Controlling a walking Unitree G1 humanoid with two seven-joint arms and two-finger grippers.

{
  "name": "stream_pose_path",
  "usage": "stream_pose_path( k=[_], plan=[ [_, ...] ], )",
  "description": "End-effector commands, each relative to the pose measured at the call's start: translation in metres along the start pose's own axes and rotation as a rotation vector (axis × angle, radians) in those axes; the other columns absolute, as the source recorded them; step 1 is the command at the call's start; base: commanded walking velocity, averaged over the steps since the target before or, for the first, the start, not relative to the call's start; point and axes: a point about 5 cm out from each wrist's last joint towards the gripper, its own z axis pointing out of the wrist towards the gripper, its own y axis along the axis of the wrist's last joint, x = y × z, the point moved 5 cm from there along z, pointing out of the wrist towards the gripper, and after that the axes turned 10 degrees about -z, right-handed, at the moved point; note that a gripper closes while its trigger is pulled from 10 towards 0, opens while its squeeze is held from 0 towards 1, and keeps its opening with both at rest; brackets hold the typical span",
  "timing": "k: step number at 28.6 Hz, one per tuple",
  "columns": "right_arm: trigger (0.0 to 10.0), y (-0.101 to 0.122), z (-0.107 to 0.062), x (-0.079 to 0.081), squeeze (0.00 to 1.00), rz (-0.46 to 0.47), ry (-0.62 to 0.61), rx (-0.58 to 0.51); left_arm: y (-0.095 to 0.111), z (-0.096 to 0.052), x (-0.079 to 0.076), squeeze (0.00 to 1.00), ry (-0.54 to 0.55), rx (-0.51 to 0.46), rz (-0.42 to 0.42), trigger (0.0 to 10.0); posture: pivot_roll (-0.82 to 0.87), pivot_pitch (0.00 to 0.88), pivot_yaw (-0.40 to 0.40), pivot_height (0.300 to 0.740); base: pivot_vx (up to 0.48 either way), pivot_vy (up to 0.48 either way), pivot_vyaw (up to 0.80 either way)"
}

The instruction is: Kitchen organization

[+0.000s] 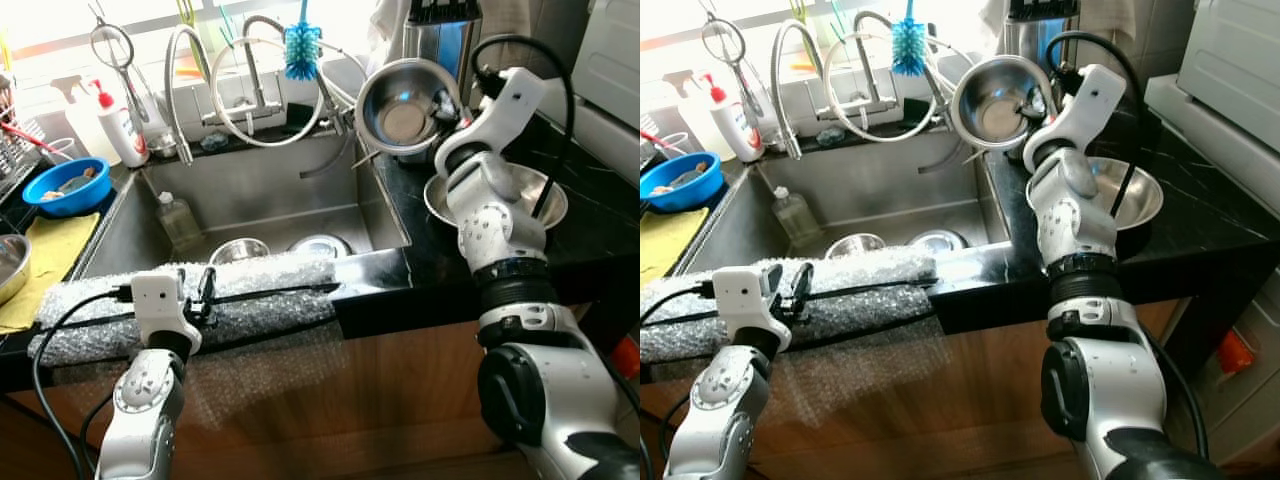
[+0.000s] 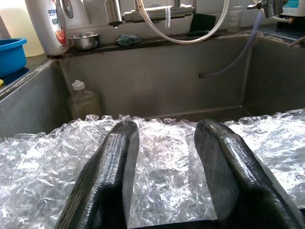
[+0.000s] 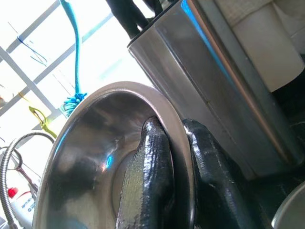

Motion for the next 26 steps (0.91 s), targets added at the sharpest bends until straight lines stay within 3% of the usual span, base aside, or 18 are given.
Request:
stream_pose_path(
  k=[1,16,18,19,21,26],
  plan=[
    [10.0,0.009,-0.001,0.013,0.0,-0.008,0.043,-0.032,0.0,0.001,0.004,0.0,0.014,0.002,0.023,10.0,-0.08,0.0,0.14,0.74,0.0,0.0,0.0],
    [10.0,0.01,-0.005,0.014,0.0,-0.011,0.051,-0.037,0.0,0.001,0.004,0.0,0.015,0.002,0.023,10.0,-0.08,0.0,0.14,0.74,0.0,0.0,0.0],
    [10.0,0.002,-0.011,0.021,0.0,-0.028,0.1,-0.029,0.001,0.001,0.006,0.0,0.027,-0.003,0.024,10.0,-0.08,0.0,0.138,0.74,0.0,0.0,0.0],
    [10.0,-0.034,-0.048,0.037,0.0,-0.022,0.272,-0.061,0.006,0.003,0.009,0.0,0.051,-0.028,0.003,10.0,-0.08,0.0,0.144,0.74,0.0,0.0,0.0],
    [10.0,-0.045,-0.065,0.044,0.0,-0.031,0.337,-0.08,0.008,0.004,0.009,0.0,0.059,-0.038,-0.005,10.0,-0.08,0.0,0.145,0.74,0.0,0.0,0.0],
    [10.0,-0.036,-0.062,0.045,0.0,-0.091,0.338,-0.116,0.01,0.005,0.009,0.0,0.061,-0.048,-0.008,10.0,-0.08,0.0,0.144,0.74,0.0,0.0,0.0]
  ],
)
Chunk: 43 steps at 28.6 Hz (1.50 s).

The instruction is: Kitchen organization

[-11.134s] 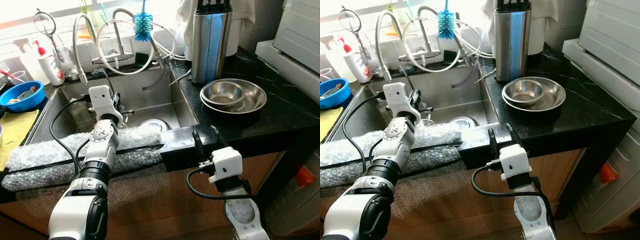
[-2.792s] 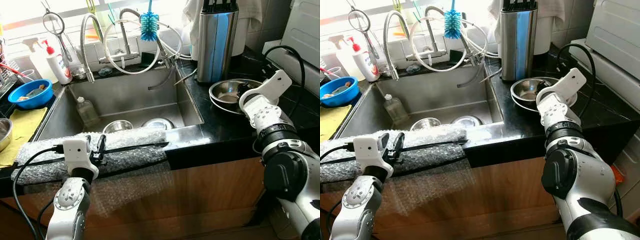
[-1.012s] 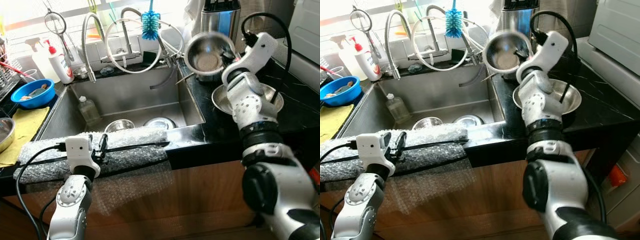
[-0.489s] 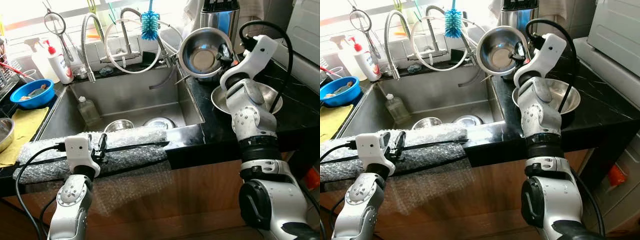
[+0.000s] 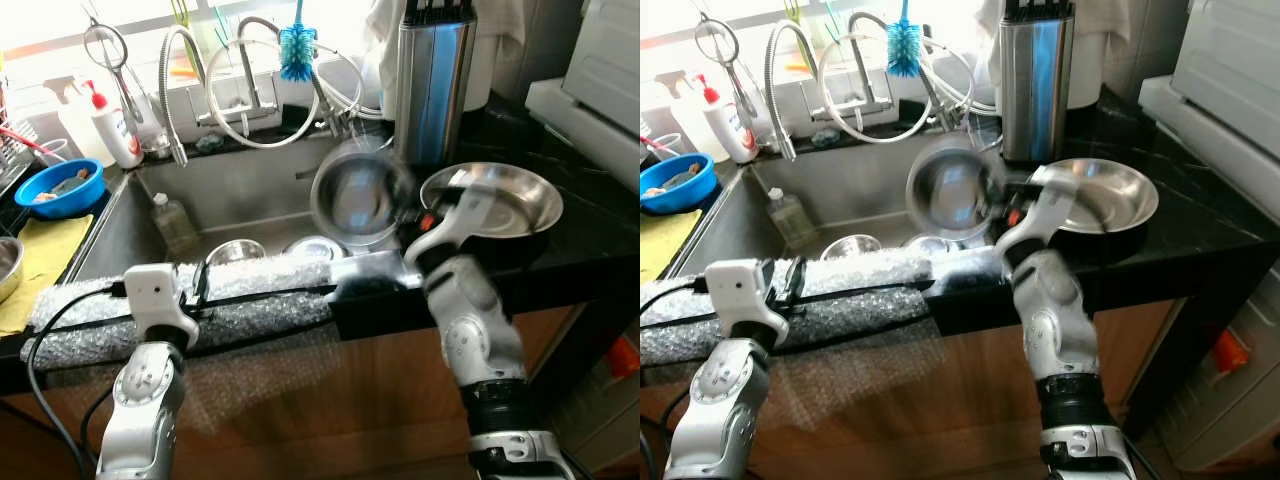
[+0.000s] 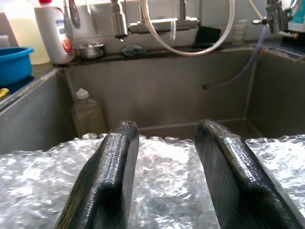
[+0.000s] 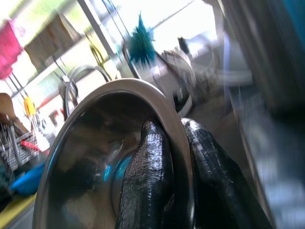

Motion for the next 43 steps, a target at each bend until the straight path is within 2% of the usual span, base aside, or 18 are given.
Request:
stream_pose_path(
  k=[1,5,10,14,16,17,22,29,31,33,38,43],
  plan=[
    [10.0,0.037,0.009,0.012,0.0,-0.064,0.048,-0.124,-0.001,-0.001,0.009,0.0,0.032,0.0,0.008,10.0,-0.09,0.0,0.145,0.74,0.0,0.0,0.0],
    [10.0,0.052,0.004,0.021,0.0,-0.15,0.101,-0.182,0.0,-0.001,0.01,0.0,0.037,-0.01,0.005,10.0,-0.09,0.0,0.145,0.74,0.0,0.0,0.0],
    [10.0,0.06,-0.005,0.033,0.0,-0.199,0.19,-0.227,0.0,-0.002,0.01,0.0,0.045,-0.015,-0.004,10.0,-0.09,0.0,0.143,0.74,0.0,0.0,0.0],
    [10.0,0.05,-0.02,0.053,0.0,-0.264,0.33,-0.216,0.002,-0.001,0.01,0.0,0.049,-0.023,-0.011,10.0,-0.09,0.0,0.139,0.74,0.0,0.0,0.0],
    [10.0,0.041,-0.027,0.056,0.0,-0.295,0.359,-0.194,0.003,-0.001,0.011,0.0,0.053,-0.028,-0.017,10.0,-0.09,0.0,0.137,0.74,0.0,0.0,0.0],
    [10.0,0.031,-0.033,0.058,0.0,-0.342,0.382,-0.17,0.004,0.0,0.011,0.0,0.055,-0.032,-0.024,10.0,-0.09,0.0,0.137,0.74,0.0,0.0,0.0],
    [10.0,0.012,-0.046,0.058,0.0,-0.369,0.393,-0.119,0.004,0.0,0.01,0.0,0.055,-0.036,-0.031,10.0,-0.09,0.0,0.134,0.74,0.0,0.0,0.0],
    [10.0,0.004,-0.053,0.056,0.0,-0.405,0.379,-0.098,0.006,0.0,0.008,0.0,0.053,-0.045,-0.043,10.0,-0.09,0.0,0.133,0.74,0.0,0.0,0.0],
    [10.0,0.005,-0.053,0.054,0.0,-0.4,0.36,-0.106,0.009,0.002,0.007,0.0,0.053,-0.047,-0.072,10.0,-0.08,0.0,0.131,0.74,0.0,0.0,0.0],
    [10.0,0.002,-0.053,0.054,0.0,-0.392,0.353,-0.101,0.017,0.006,0.003,0.0,0.04,-0.064,-0.114,10.0,-0.07,0.0,0.129,0.74,0.0,0.0,0.0],
    [10.0,-0.002,-0.055,0.057,0.0,-0.39,0.354,-0.094,0.038,0.012,-0.005,0.0,-0.002,-0.116,-0.138,10.0,-0.07,0.0,0.129,0.74,0.0,0.0,0.0],
    [10.0,-0.003,-0.056,0.059,0.0,-0.379,0.342,-0.098,0.046,0.014,-0.01,0.0,-0.021,-0.135,-0.145,10.0,-0.07,0.0,0.132,0.74,0.0,0.0,0.0]
  ],
)
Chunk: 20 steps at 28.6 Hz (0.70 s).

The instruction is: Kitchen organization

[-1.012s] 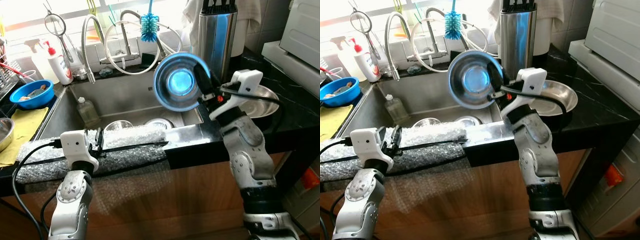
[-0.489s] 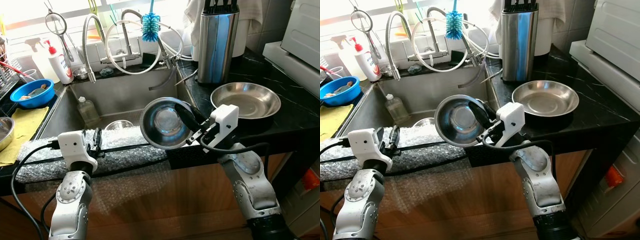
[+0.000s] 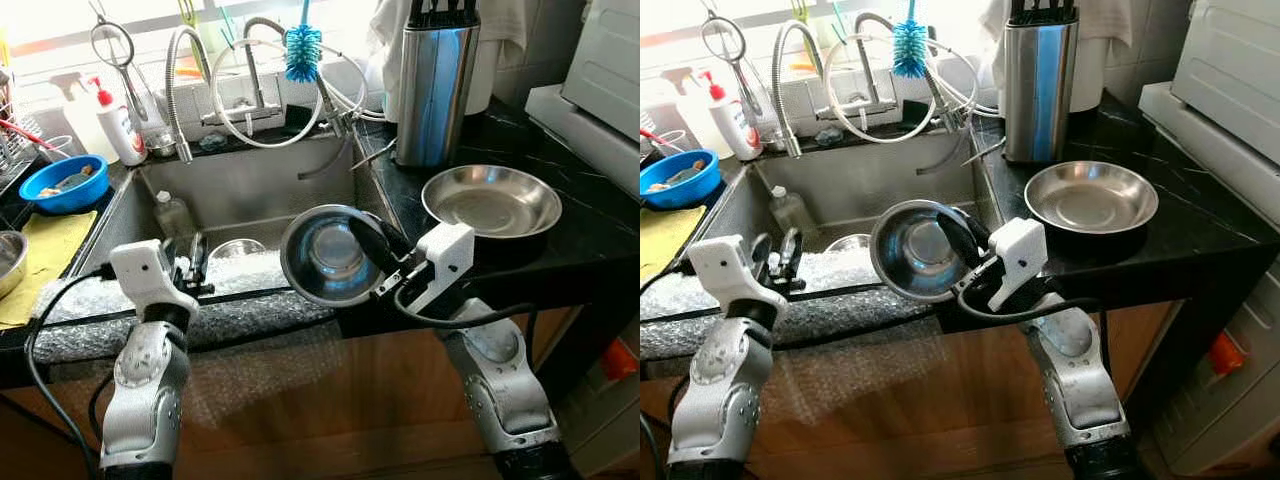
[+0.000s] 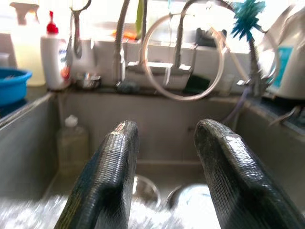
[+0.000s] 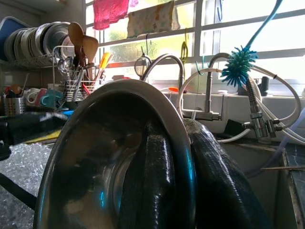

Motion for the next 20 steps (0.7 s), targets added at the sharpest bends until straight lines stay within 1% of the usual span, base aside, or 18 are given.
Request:
stream_pose_path(
  k=[1,5,20],
  plan=[
    [10.0,0.0072,0.0025,0.0042,0.0,-0.005,0.005,-0.03,0.0076,0.0017,0.0021,0.0,0.0,-0.014,-0.003,10.0,-0.07,0.0,0.132,0.74,0.0,0.0,0.0],
    [10.0,0.0024,-0.0035,0.0043,0.0,-0.016,-0.037,-0.008,0.0074,0.0013,0.0004,0.0,-0.009,-0.011,-0.01,10.0,-0.07,0.0,0.133,0.74,0.0,0.0,0.0],
    [10.0,0.0024,-0.0038,0.0048,0.0,-0.02,-0.043,-0.008,0.0082,0.001,0.0002,0.0,-0.009,-0.002,-0.016,10.0,-0.07,0.0,0.133,0.74,0.0,0.0,0.0]
  ],
)
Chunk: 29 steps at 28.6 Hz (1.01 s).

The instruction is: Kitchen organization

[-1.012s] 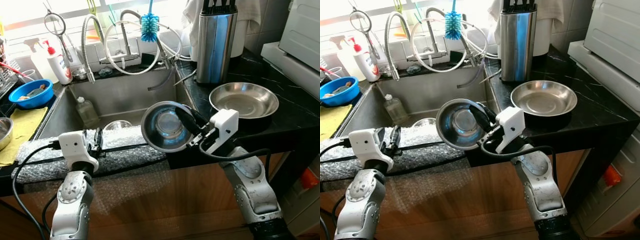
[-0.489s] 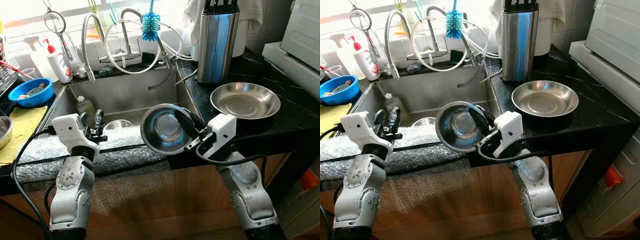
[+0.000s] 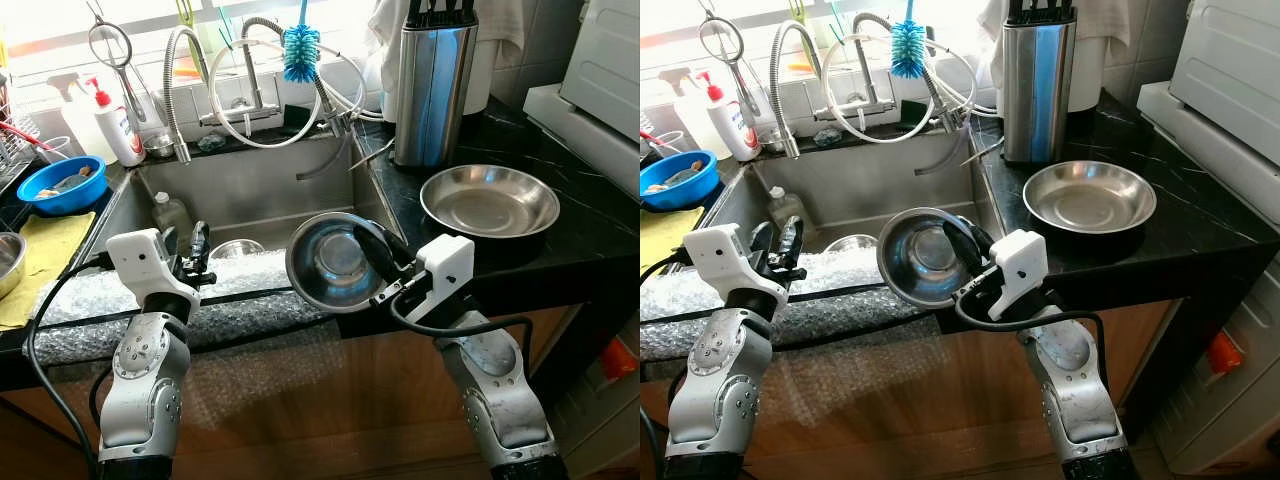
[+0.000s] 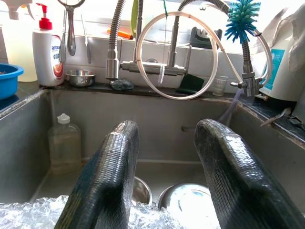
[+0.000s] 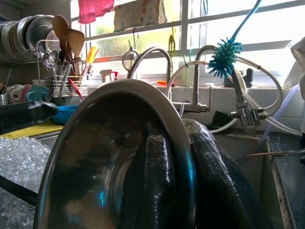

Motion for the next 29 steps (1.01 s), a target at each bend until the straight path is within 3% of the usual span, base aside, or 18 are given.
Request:
stream_pose_path(
  k=[1,7,9,11,19,25,26,27,28,29],
  plan=[
    [10.0,0.011,0.004,0.004,0.0,-0.009,0.01,-0.043,0.01,0.0,0.002,0.0,-0.002,-0.02,0.01,10.0,-0.07,0.0,0.133,0.74,0.0,0.0,0.0],
    [10.0,0.011,0.004,0.004,0.0,-0.009,0.009,-0.043,0.01,0.0,0.002,0.0,-0.002,-0.019,0.01,10.0,-0.07,0.0,0.133,0.74,0.0,0.0,0.0],
    [10.0,0.009,-0.002,-0.014,0.0,-0.052,-0.04,-0.026,0.01,0.0,-0.015,0.0,-0.157,0.033,0.037,10.0,-0.08,0.0,0.14,0.74,0.0,0.0,0.0],
    [10.0,0.009,-0.004,-0.022,0.0,-0.071,-0.061,-0.019,0.007,-0.002,-0.022,0.0,-0.223,0.064,0.059,10.0,-0.08,0.0,0.141,0.74,0.0,0.0,0.0],
    [10.0,0.01,-0.003,-0.023,0.0,-0.07,-0.07,-0.023,0.003,-0.003,-0.021,0.0,-0.218,0.077,0.058,10.0,-0.08,0.0,0.14,0.74,0.0,0.0,0.0],
    [10.0,0.011,-0.002,-0.027,0.0,-0.076,-0.074,-0.026,0.012,-0.004,-0.02,0.0,-0.282,0.105,-0.028,10.0,-0.07,0.0,0.134,0.74,0.0,0.0,0.0],
    [10.0,0.011,-0.002,-0.028,0.0,-0.077,-0.076,-0.026,0.015,-0.004,-0.022,0.37,-0.31,0.109,-0.043,10.0,-0.07,0.0,0.132,0.74,0.0,0.0,0.0],
    [10.0,0.011,-0.002,-0.028,0.0,-0.077,-0.077,-0.026,0.016,-0.005,-0.023,0.37,-0.315,0.111,-0.045,10.0,-0.07,0.0,0.132,0.74,0.0,0.0,0.0],
    [10.0,0.011,-0.001,-0.029,0.0,-0.079,-0.077,-0.025,0.016,-0.007,-0.029,1.0,-0.355,0.127,-0.063,10.0,-0.07,0.0,0.131,0.74,0.0,0.0,0.0],
    [10.0,0.011,-0.001,-0.029,0.0,-0.08,-0.078,-0.025,0.015,-0.008,-0.032,1.0,-0.372,0.133,-0.065,10.0,-0.07,0.0,0.129,0.74,0.0,0.0,0.0]
  ],
)
